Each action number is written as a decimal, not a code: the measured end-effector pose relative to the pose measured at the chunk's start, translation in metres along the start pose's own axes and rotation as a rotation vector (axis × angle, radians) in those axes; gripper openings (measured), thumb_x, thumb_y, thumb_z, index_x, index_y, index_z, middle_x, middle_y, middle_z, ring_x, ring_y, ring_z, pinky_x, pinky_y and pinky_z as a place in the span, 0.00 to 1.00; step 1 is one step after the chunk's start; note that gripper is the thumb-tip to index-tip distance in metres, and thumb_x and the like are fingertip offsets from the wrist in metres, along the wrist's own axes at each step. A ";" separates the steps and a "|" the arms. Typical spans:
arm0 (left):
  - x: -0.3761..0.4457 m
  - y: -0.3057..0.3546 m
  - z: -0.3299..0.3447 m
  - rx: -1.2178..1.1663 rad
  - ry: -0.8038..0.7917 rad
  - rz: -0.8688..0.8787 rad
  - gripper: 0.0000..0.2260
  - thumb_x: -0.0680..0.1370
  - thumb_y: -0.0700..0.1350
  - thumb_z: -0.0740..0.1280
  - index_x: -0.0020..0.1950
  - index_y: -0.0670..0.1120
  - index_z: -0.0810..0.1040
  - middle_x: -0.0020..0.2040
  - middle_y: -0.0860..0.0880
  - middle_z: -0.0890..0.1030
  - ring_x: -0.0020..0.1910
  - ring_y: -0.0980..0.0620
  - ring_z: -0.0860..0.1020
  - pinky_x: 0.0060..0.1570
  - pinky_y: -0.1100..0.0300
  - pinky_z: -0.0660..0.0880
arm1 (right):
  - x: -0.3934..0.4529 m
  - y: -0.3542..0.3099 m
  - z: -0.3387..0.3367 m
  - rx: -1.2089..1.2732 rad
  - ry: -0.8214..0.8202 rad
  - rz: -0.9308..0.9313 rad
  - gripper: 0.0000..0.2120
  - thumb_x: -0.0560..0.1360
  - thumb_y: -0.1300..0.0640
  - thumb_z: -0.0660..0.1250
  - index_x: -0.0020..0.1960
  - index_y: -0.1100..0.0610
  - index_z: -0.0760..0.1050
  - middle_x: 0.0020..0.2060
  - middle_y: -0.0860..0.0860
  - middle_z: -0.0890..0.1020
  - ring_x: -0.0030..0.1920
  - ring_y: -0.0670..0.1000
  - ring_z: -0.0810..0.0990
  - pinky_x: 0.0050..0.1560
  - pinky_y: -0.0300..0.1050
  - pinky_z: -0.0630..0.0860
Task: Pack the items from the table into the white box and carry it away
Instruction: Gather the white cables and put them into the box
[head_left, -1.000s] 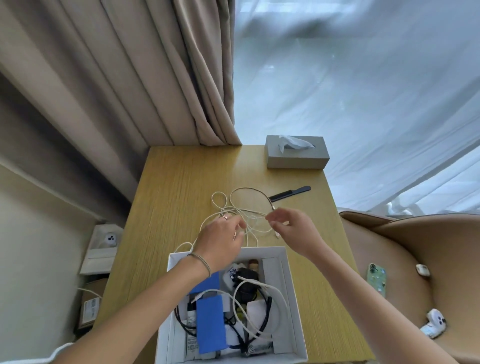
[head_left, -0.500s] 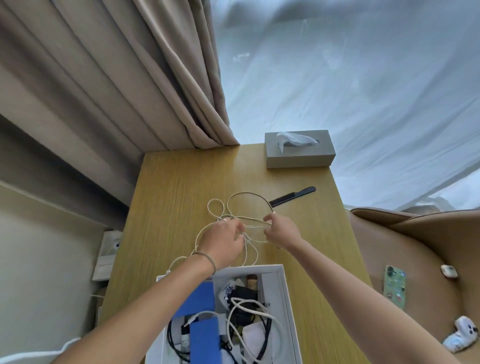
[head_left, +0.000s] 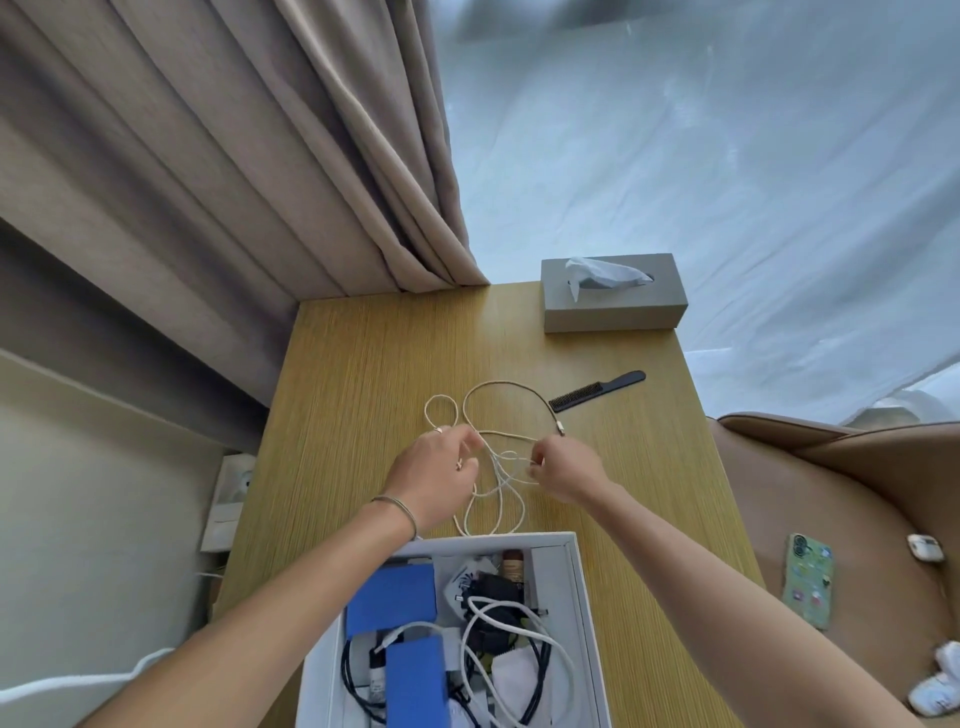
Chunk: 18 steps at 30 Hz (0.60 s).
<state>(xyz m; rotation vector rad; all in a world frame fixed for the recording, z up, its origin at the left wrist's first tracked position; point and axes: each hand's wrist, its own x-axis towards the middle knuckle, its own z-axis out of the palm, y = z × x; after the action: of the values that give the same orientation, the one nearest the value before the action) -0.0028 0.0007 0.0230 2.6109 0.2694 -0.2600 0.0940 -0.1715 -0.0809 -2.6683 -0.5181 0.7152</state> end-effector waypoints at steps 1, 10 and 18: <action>0.000 0.000 -0.001 -0.006 0.007 0.000 0.07 0.80 0.47 0.63 0.55 0.55 0.77 0.49 0.56 0.79 0.48 0.56 0.77 0.47 0.57 0.77 | -0.001 -0.003 -0.003 0.042 0.038 -0.012 0.09 0.80 0.50 0.67 0.49 0.55 0.82 0.38 0.49 0.83 0.38 0.49 0.82 0.39 0.46 0.82; -0.002 0.003 -0.017 -0.103 0.142 0.079 0.16 0.81 0.48 0.62 0.69 0.54 0.72 0.63 0.53 0.76 0.60 0.54 0.73 0.55 0.56 0.75 | -0.046 -0.046 -0.066 0.235 0.280 -0.249 0.09 0.82 0.51 0.64 0.49 0.53 0.81 0.30 0.42 0.77 0.28 0.44 0.75 0.29 0.41 0.69; -0.015 0.019 -0.048 -0.272 0.183 0.273 0.09 0.81 0.50 0.65 0.49 0.48 0.81 0.62 0.52 0.78 0.63 0.54 0.73 0.63 0.56 0.71 | -0.096 -0.078 -0.116 0.597 0.298 -0.413 0.08 0.80 0.56 0.67 0.43 0.55 0.80 0.33 0.57 0.81 0.34 0.58 0.76 0.35 0.53 0.72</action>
<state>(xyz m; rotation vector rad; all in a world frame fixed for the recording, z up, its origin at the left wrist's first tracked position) -0.0065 0.0058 0.0764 2.3659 0.0057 0.1045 0.0580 -0.1689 0.0848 -1.9747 -0.6277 0.2795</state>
